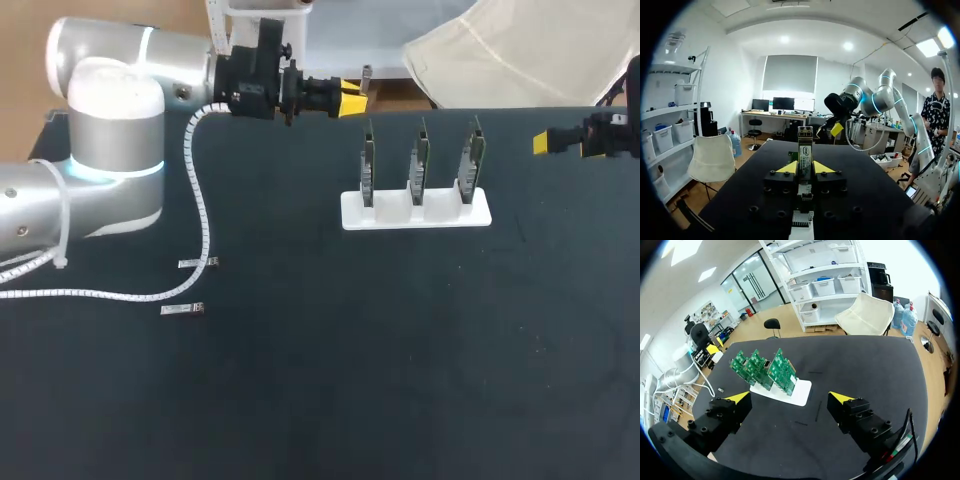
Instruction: Pick up the optical module with the left hand, and insert it into the network port with the right hand.
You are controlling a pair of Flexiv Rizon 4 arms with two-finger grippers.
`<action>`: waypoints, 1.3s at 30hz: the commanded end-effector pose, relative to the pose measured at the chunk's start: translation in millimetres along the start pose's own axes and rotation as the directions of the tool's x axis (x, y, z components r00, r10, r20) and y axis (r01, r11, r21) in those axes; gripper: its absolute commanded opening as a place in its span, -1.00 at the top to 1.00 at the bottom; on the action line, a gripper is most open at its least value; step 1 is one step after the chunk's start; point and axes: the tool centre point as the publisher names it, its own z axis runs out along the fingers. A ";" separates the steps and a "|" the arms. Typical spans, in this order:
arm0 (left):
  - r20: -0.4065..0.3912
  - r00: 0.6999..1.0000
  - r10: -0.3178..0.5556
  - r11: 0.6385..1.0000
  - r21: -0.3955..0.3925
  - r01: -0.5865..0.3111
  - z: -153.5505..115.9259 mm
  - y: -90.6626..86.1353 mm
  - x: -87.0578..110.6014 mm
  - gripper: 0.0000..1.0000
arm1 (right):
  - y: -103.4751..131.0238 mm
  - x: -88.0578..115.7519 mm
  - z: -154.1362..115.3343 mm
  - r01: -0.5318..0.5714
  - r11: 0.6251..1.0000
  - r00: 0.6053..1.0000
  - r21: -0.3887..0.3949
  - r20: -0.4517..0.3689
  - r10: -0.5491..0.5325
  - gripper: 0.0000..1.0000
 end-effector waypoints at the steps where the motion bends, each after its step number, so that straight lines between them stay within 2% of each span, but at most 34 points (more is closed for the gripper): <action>1: 0.007 1.000 -0.014 1.000 0.000 0.014 4.2 2.3 3.5 1.00 | 1.2 0.4 -0.2 -0.001 1.000 1.000 0.006 0.001 0.001 -1.00; 6: 0.029 0.997 -0.075 0.997 0.009 0.075 6.3 2.6 11.5 1.00 | 1.2 0.4 -0.2 -0.001 1.000 1.000 0.006 0.001 0.001 -1.00; 26: 0.034 0.996 -0.088 0.996 0.027 0.087 8.5 -2.6 15.0 1.00 | 1.2 0.4 -0.2 -0.001 1.000 1.000 0.006 0.001 0.001 -1.00; 39: 0.037 0.998 -0.054 0.996 0.066 0.051 12.9 -1.7 11.8 1.00 | 1.2 0.4 -0.2 -0.001 1.000 1.000 0.006 0.001 0.001 -1.00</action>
